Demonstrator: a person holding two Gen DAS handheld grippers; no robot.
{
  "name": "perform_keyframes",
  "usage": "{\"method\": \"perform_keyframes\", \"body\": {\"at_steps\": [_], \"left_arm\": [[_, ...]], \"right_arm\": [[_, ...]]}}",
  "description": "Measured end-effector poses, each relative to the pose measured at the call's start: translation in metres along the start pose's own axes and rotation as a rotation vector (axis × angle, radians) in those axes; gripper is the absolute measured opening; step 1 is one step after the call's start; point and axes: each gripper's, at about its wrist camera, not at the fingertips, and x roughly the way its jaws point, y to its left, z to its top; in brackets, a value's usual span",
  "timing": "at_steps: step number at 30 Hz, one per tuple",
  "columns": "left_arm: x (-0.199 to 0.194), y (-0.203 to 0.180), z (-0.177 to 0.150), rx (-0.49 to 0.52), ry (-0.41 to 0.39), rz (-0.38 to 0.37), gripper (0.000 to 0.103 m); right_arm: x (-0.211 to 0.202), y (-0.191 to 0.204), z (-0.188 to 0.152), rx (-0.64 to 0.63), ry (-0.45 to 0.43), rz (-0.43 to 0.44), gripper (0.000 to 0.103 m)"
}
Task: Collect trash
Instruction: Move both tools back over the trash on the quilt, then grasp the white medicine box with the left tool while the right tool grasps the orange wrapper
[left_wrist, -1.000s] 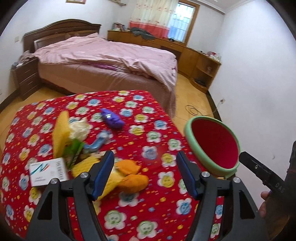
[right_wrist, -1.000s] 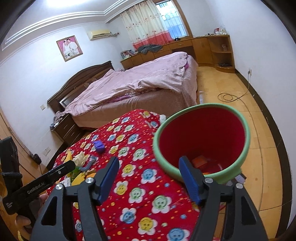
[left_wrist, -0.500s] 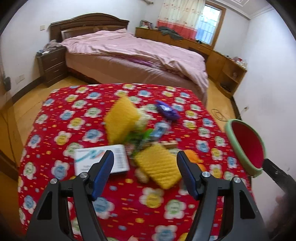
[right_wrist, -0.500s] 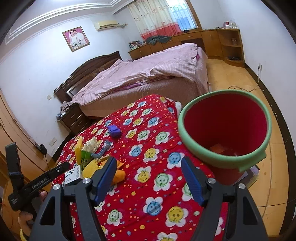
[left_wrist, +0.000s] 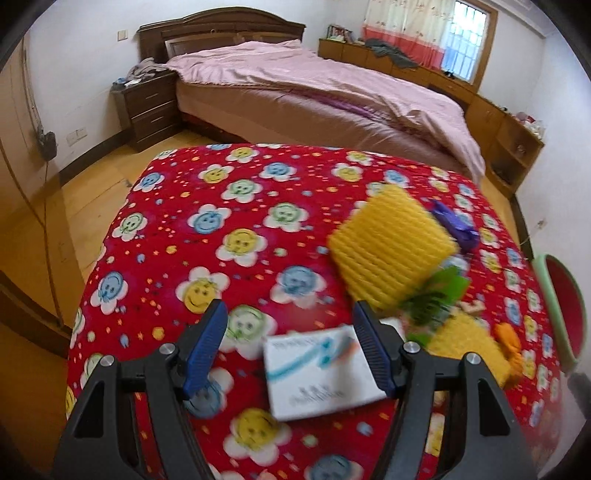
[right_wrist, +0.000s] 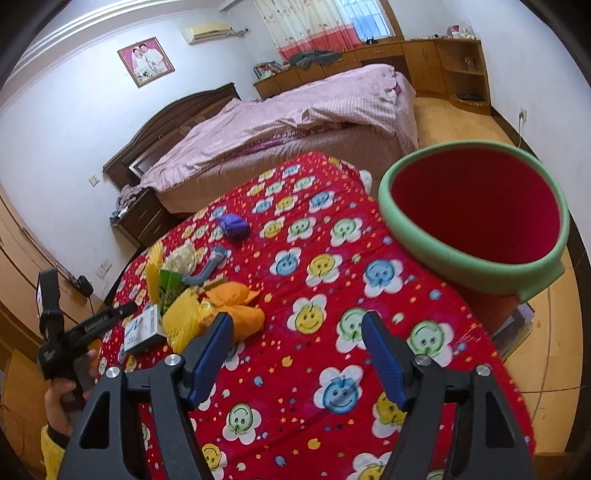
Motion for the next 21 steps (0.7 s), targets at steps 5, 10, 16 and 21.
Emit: {"method": "perform_keyframes", "body": {"at_steps": [5,10,16,21], "left_arm": [[0.018,0.012,0.002,0.000,0.036,0.059,0.070],[0.020,0.019,-0.012,0.005,0.070,0.084,0.070],[0.000,0.017,-0.038,0.000,0.069,0.068,0.070],[-0.016,0.010,-0.057,0.010,0.063,0.059,0.070]], "right_arm": [[0.013,0.005,-0.005,-0.009,0.030,-0.005,0.074],[0.016,0.005,-0.009,-0.005,0.040,-0.007,0.074],[0.019,0.003,-0.010,0.000,0.050,-0.001,0.074],[0.020,0.003,-0.014,0.005,0.059,0.006,0.074]]}}
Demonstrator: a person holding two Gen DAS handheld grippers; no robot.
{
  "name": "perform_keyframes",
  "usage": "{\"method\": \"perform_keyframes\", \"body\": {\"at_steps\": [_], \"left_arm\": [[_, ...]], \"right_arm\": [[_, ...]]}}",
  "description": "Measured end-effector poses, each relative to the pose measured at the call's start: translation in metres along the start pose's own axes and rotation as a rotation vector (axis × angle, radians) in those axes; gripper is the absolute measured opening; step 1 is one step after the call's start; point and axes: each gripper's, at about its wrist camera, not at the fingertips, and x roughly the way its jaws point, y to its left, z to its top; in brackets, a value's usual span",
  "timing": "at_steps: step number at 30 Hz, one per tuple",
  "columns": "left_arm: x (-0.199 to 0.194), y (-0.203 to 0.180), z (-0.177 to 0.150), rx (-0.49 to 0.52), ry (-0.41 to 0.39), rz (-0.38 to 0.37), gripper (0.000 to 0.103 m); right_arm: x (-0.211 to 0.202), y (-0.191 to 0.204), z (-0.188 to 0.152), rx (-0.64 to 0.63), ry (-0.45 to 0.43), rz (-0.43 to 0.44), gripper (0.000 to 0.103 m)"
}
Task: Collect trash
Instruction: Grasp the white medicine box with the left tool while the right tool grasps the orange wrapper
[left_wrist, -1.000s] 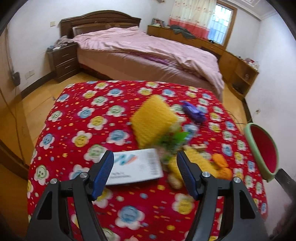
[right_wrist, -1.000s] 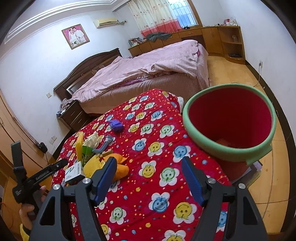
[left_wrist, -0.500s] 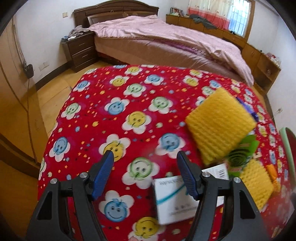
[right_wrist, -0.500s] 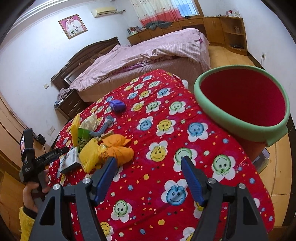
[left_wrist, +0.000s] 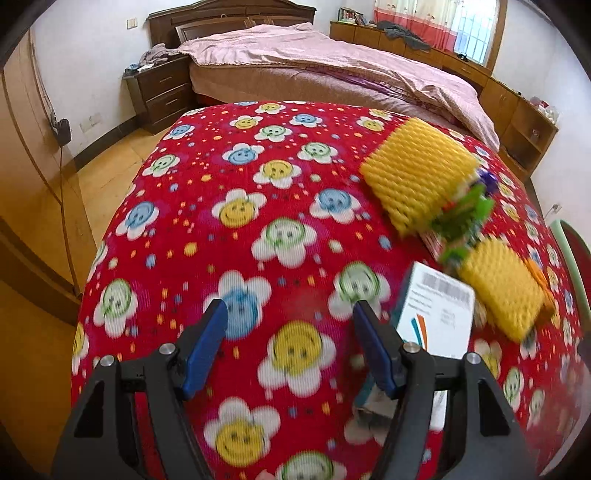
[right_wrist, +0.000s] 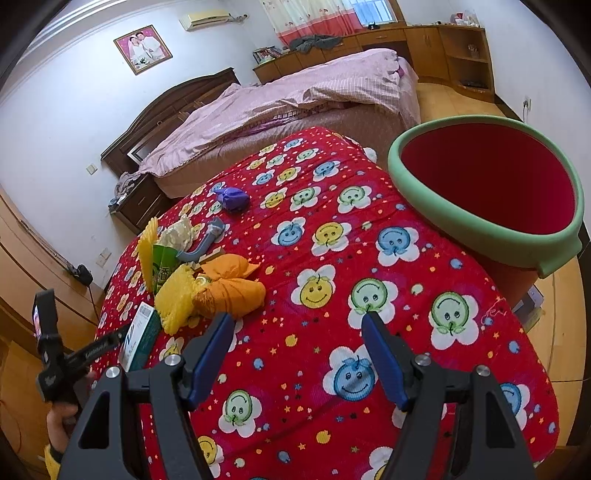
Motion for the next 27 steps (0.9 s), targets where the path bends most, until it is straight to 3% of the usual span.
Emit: {"method": "perform_keyframes", "body": {"at_steps": [6,12,18,23,27], "left_arm": [[-0.025,-0.007,-0.013,0.005,-0.046,-0.031,0.070],[-0.048,-0.020,-0.013,0.017,-0.077,-0.155,0.070],[-0.037,-0.048,-0.017,0.110,-0.024,-0.220,0.070],[-0.025,-0.060,-0.022,0.148,-0.002,-0.184,0.070],[-0.012,-0.057,-0.021,0.122,0.018,-0.166,0.070]], "right_arm": [[0.002,0.000,-0.003,-0.001,0.009,0.007,0.074],[0.002,0.001,-0.004,-0.001,0.013,0.012,0.074],[0.003,0.003,-0.005,-0.010,0.023,0.018,0.074],[0.004,0.006,-0.008,-0.026,0.031,0.024,0.074],[0.005,0.008,-0.009,-0.045,0.039,0.028,0.074]]}}
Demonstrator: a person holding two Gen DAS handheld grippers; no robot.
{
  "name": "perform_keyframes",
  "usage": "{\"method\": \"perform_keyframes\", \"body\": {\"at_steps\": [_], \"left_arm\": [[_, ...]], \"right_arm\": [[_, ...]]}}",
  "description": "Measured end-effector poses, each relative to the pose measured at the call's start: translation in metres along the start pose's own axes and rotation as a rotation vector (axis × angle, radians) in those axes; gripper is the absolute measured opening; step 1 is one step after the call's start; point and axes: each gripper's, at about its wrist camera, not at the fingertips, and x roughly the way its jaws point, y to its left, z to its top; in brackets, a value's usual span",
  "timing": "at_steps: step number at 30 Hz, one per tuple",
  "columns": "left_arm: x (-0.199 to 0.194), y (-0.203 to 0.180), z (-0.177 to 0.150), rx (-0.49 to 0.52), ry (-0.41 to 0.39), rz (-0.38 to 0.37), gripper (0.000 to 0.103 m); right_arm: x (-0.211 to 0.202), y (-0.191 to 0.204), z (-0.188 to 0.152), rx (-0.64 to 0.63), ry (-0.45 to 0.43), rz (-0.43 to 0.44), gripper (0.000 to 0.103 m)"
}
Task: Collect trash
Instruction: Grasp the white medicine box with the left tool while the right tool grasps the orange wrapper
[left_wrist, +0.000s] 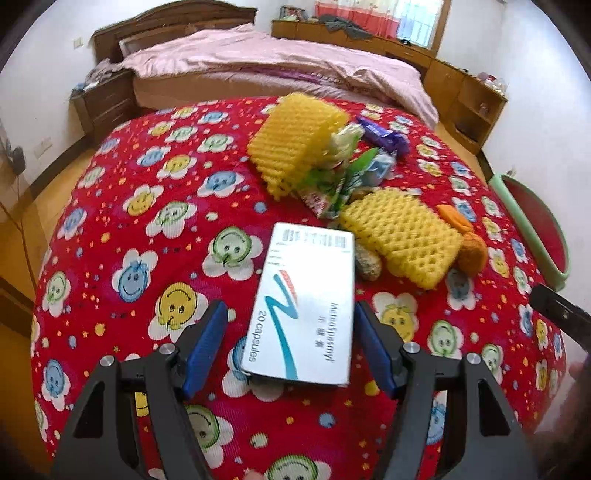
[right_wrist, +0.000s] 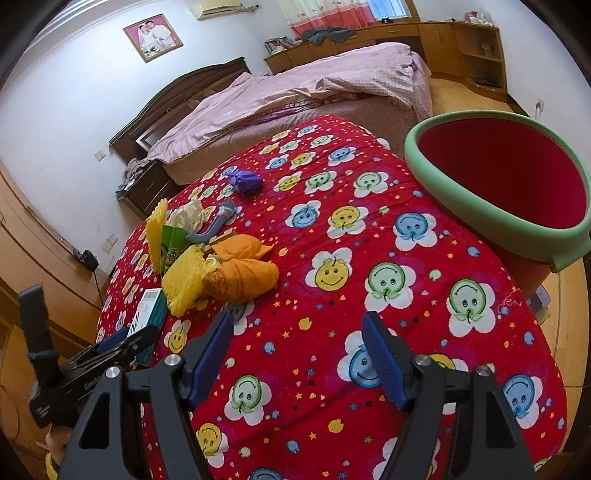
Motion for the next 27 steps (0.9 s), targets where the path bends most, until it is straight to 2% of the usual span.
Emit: {"method": "perform_keyframes", "body": {"at_steps": [6,8,9,14,27], "left_arm": [[0.005,-0.004,0.000,0.016,-0.005,0.036,0.069],[0.004,-0.004,0.000,0.011,-0.018,0.037,0.055],[0.003,-0.004,0.001,0.008,-0.022,0.035,0.054],[0.000,0.007,0.006,-0.059,-0.032,-0.021,0.052],[-0.021,0.016,0.022,-0.101,-0.128,-0.020,0.052]], "right_arm": [[0.005,0.004,0.001,-0.036,0.004,-0.007,0.074],[0.008,0.007,0.001,-0.044,0.014,-0.001,0.074],[0.009,0.008,0.002,-0.052,0.015,0.001,0.074],[0.015,0.018,0.004,-0.099,0.028,0.006,0.074],[0.052,0.036,0.017,-0.212,0.061,-0.017,0.074]]}}
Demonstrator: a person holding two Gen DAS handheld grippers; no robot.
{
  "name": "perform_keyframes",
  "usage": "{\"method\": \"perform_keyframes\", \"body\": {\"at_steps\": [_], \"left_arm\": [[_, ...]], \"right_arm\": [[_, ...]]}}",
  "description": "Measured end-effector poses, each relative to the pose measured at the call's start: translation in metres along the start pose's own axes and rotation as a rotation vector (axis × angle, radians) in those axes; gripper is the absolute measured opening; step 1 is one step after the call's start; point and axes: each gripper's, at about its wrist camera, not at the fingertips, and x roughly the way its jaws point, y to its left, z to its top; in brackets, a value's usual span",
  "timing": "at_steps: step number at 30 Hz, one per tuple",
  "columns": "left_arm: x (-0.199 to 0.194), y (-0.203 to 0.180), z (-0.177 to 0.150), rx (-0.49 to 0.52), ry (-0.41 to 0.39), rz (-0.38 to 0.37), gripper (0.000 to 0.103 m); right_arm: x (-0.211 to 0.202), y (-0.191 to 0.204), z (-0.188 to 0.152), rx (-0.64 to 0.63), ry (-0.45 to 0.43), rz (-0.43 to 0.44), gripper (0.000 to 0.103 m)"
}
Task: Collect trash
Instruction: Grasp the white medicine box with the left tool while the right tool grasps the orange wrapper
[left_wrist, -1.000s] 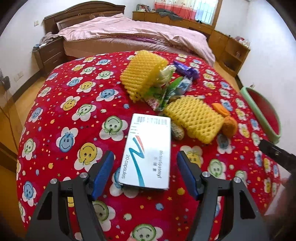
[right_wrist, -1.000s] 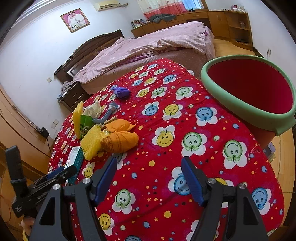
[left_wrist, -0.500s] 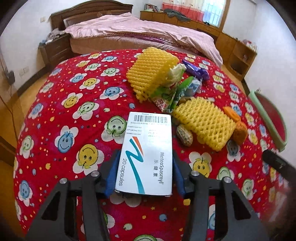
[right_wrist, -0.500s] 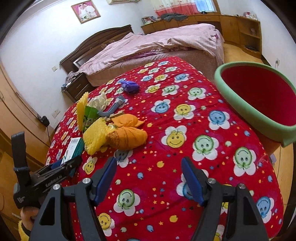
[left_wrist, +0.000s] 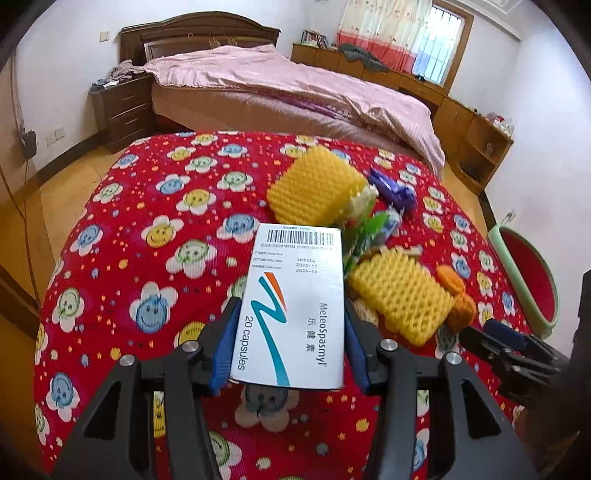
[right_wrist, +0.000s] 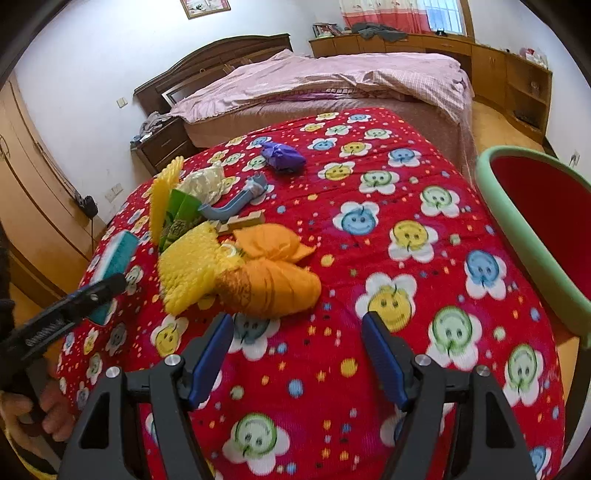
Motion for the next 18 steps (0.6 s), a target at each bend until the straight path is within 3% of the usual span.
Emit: {"method": "perform_keyframes", "body": {"at_steps": [6,14,18], "left_arm": [[0.005,0.002,0.009,-0.001,-0.018,-0.014,0.052],[0.019,0.011,0.018,0.000,-0.012,-0.040,0.052],[0.024,0.014,0.022,-0.023,0.012,-0.054,0.052]], "right_arm": [[0.010,-0.001,0.009,0.002,-0.011,0.005,0.071],[0.019,-0.006,0.022,0.008,0.010,0.000,0.026],[0.024,-0.006,0.030,-0.025,0.056,-0.001,0.018]]}}
